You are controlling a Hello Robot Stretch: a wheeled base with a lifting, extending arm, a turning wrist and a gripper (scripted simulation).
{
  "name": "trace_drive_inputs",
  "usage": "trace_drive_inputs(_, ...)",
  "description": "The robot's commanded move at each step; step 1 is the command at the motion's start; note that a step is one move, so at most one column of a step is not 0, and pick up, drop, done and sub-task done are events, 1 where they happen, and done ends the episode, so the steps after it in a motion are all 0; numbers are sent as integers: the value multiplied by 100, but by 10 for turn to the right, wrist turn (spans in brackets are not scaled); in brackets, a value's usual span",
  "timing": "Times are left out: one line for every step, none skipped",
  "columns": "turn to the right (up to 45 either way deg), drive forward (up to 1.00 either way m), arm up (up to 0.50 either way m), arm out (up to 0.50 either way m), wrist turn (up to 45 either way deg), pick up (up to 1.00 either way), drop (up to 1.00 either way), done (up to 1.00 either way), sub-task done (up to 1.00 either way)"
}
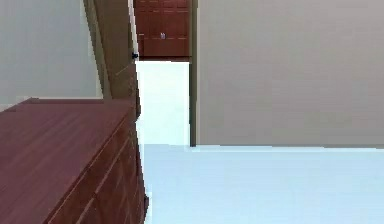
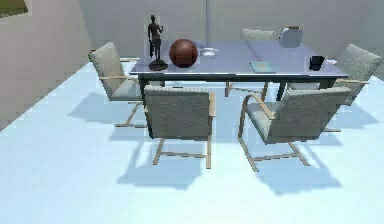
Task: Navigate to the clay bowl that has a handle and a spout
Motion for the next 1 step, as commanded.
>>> trace_drive_inputs(0, 100, 0, 0, 0, 0, 0, 0, 0)
